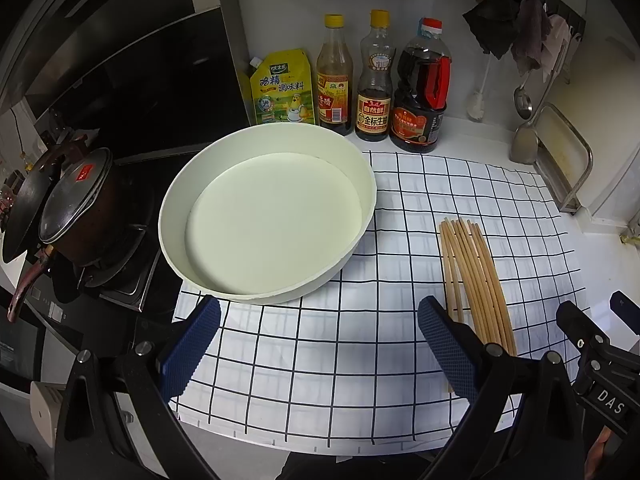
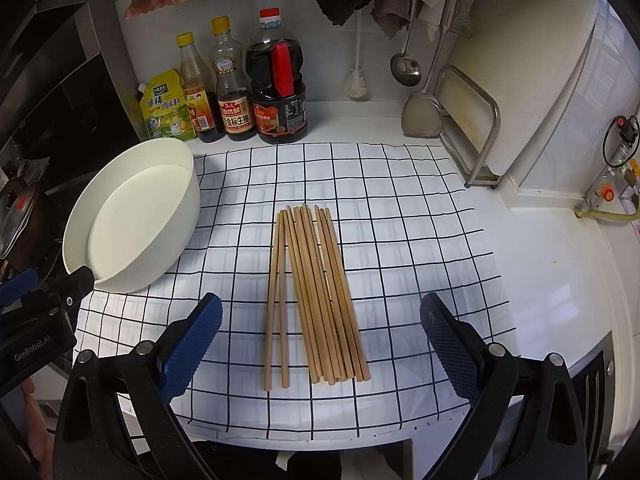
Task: Organize utensils
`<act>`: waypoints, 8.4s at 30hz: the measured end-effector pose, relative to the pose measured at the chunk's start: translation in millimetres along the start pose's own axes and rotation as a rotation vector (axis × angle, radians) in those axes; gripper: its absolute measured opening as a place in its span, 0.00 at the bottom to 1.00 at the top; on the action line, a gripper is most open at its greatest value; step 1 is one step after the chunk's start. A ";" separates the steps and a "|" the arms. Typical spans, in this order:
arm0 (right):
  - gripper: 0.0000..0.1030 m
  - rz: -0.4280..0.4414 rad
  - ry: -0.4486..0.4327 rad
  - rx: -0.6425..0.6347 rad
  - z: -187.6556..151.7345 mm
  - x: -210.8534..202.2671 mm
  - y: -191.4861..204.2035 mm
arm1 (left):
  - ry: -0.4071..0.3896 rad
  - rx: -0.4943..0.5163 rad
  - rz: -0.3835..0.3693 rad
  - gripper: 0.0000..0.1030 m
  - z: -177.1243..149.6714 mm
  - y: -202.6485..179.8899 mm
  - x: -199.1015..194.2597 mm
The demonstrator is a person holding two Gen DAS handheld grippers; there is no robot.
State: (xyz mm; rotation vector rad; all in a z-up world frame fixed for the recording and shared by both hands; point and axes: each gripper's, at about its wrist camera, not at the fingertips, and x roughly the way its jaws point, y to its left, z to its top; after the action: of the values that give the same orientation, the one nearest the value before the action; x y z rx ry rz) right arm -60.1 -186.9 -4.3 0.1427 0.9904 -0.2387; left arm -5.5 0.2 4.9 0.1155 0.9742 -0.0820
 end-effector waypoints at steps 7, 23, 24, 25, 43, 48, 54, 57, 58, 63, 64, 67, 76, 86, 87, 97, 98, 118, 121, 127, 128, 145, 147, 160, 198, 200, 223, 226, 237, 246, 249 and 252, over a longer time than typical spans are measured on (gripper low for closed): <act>0.92 0.000 0.000 0.001 0.0 -0.2 0.3 | -0.002 -0.001 0.000 0.94 0.8 1.5 0.4; 0.92 0.002 0.010 0.005 -0.3 2.5 -0.9 | 0.008 0.004 -0.003 0.94 -3.9 2.7 5.0; 0.92 0.000 0.012 0.004 -1.5 2.1 -0.5 | 0.012 0.004 -0.002 0.94 -4.3 2.2 5.8; 0.92 0.001 0.013 0.003 -2.6 1.8 -1.0 | 0.015 0.005 -0.001 0.94 -4.7 1.6 6.5; 0.92 0.061 0.028 0.013 3.3 19.4 -14.9 | 0.025 0.015 0.002 0.94 0.5 -11.4 19.3; 0.92 0.034 0.062 -0.005 -1.2 40.2 -30.7 | 0.037 0.029 -0.025 0.94 -2.7 -26.1 35.8; 0.92 0.053 0.063 -0.001 -8.2 72.7 -59.4 | 0.045 0.053 -0.084 0.94 -10.7 -55.5 63.2; 0.92 0.047 0.068 -0.014 -9.6 92.6 -69.2 | 0.062 0.049 -0.112 0.94 -13.8 -70.2 85.5; 0.92 0.042 0.073 -0.023 -10.2 99.6 -71.1 | 0.059 0.046 -0.115 0.94 -15.3 -74.4 90.4; 0.92 0.046 0.094 -0.050 -13.5 132.7 -77.6 | 0.091 0.054 -0.100 0.94 -27.1 -92.2 120.2; 0.92 0.045 0.097 -0.053 -13.8 139.2 -78.7 | 0.097 0.057 -0.094 0.94 -29.3 -94.0 124.7; 0.92 0.040 0.103 -0.066 -14.5 154.1 -80.6 | 0.105 0.062 -0.086 0.94 -33.0 -96.7 133.3; 0.92 0.021 0.119 -0.133 -15.9 175.2 -76.6 | 0.124 0.045 -0.068 0.94 -38.0 -103.8 151.5; 0.91 0.012 0.109 -0.160 -16.6 182.1 -73.6 | 0.141 0.048 -0.060 0.94 -41.6 -109.1 161.6; 0.91 0.013 0.106 -0.163 -16.3 182.4 -73.9 | 0.143 0.050 -0.055 0.94 -42.0 -109.1 163.5; 0.89 0.031 0.092 -0.151 -17.8 182.9 -77.7 | 0.155 0.050 -0.061 0.94 -43.8 -111.3 167.1; 0.89 0.030 0.091 -0.154 -17.6 182.9 -77.1 | 0.161 0.062 -0.052 0.94 -44.4 -113.8 168.4; 0.15 0.122 0.072 -0.231 -24.6 170.3 -51.6 | 0.132 0.060 -0.095 0.18 -42.0 -116.7 160.6; 0.06 0.113 0.074 -0.236 -24.5 169.9 -48.7 | 0.136 0.065 -0.110 0.07 -40.4 -115.4 162.2; 0.06 0.161 0.092 -0.145 -20.8 166.5 -61.6 | 0.143 0.068 -0.163 0.07 -39.4 -110.8 153.6; 0.06 0.162 0.086 -0.135 -19.2 163.1 -62.7 | 0.137 0.071 -0.170 0.07 -37.5 -110.8 150.3; 0.06 0.341 -0.064 -0.140 58.4 74.4 48.0 | -0.065 0.014 -0.150 0.07 33.8 2.0 59.5; 0.06 0.381 -0.072 -0.154 71.6 74.4 78.3 | -0.079 0.004 -0.126 0.07 44.5 28.3 57.4; 0.06 0.420 0.027 -0.195 107.6 142.7 216.5 | 0.011 -0.027 -0.107 0.07 77.0 133.0 138.4; 0.12 0.343 0.055 -0.132 66.8 116.6 172.0 | 0.018 -0.076 -0.058 0.73 58.4 134.1 122.2; 0.12 0.341 0.055 -0.131 60.3 110.9 162.6 | 0.002 -0.085 -0.059 0.76 53.8 126.4 114.0; 0.37 0.225 0.011 -0.067 7.3 65.7 24.4 | -0.031 -0.005 -0.157 0.90 6.4 2.7 62.0; 0.38 0.201 0.014 -0.061 1.8 68.8 5.0 | -0.039 0.002 -0.179 0.91 0.4 -12.4 60.6; 0.43 0.155 0.051 -0.053 -17.8 102.1 -48.5 | 0.000 0.015 -0.105 0.91 -13.5 -55.7 81.4; 0.43 0.141 0.091 -0.072 -27.3 140.6 -63.8 | 0.055 0.023 -0.132 0.91 -30.7 -81.9 107.6; 0.43 0.154 0.090 -0.086 -25.9 147.1 -63.3 | 0.062 0.028 -0.113 0.91 -36.8 -89.5 116.1; 0.44 0.167 0.088 -0.103 -24.3 151.4 -60.7 | 0.058 0.038 -0.102 0.91 -40.8 -93.7 120.7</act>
State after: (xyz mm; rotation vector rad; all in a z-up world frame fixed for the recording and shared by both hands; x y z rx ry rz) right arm -16.2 -260.2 -145.3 0.1418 1.0699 -0.0290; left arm 17.2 -89.3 -123.6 0.1033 1.0365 -0.1912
